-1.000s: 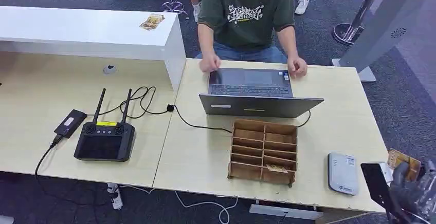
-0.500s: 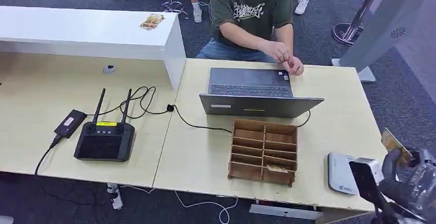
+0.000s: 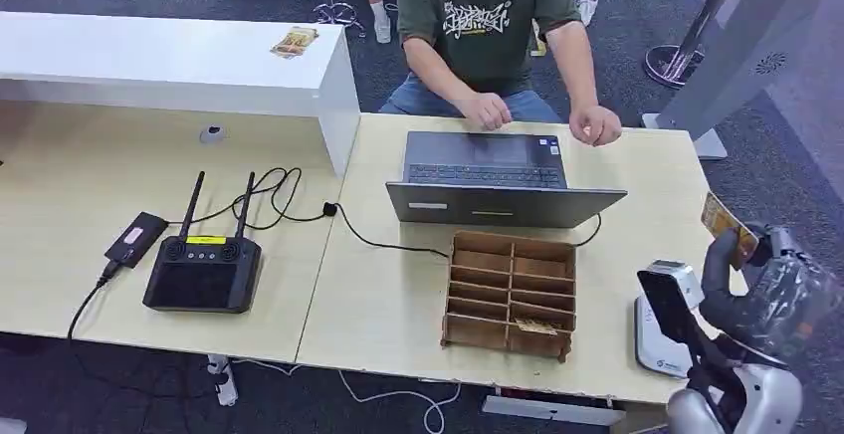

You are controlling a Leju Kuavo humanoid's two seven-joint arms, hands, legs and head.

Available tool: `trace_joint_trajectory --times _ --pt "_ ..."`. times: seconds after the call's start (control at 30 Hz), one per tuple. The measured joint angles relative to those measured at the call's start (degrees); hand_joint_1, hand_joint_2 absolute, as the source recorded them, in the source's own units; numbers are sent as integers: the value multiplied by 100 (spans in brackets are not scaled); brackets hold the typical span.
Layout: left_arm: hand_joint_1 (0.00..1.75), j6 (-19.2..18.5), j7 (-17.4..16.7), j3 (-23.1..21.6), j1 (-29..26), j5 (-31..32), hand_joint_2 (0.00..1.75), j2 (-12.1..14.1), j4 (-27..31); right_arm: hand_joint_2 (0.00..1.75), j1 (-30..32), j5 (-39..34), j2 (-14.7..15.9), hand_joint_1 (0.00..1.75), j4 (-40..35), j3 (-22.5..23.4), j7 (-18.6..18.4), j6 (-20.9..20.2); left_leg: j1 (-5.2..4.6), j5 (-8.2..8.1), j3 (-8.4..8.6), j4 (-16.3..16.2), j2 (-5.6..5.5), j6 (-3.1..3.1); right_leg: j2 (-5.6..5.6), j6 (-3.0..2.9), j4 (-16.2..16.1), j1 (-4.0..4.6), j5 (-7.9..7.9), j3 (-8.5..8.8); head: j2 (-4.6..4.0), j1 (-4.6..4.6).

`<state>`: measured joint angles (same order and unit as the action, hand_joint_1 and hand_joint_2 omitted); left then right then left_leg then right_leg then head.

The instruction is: Pass the card to the sensor for recognition and then transmit it.

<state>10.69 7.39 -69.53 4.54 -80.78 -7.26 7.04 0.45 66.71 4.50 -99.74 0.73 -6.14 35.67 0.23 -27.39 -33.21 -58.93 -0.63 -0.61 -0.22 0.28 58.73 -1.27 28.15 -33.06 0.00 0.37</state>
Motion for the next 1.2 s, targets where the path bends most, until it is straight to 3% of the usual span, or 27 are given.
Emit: trace_joint_trajectory --times 0.3,0.7,1.2 --pt "0 -2 -74 -98 46 98 0 11 2 175 -1058 129 59 175 554 -696 -145 -298 1 5 0 0 -2 -7 -1 -3 3 1 -3 0 0 2" --pt "0 -61 -229 -273 133 290 0 33 4 175 -2767 232 46 175 1873 -1770 -470 -887 1 10 -1 0 -2 -9 -2 -3 6 1 -5 -1 0 4" --pt "0 -116 -393 -498 194 542 0 61 7 175 -4347 452 -273 175 3755 -2249 -924 -1141 1 12 -3 -1 -4 -10 -3 -3 8 1 -7 -4 0 2"
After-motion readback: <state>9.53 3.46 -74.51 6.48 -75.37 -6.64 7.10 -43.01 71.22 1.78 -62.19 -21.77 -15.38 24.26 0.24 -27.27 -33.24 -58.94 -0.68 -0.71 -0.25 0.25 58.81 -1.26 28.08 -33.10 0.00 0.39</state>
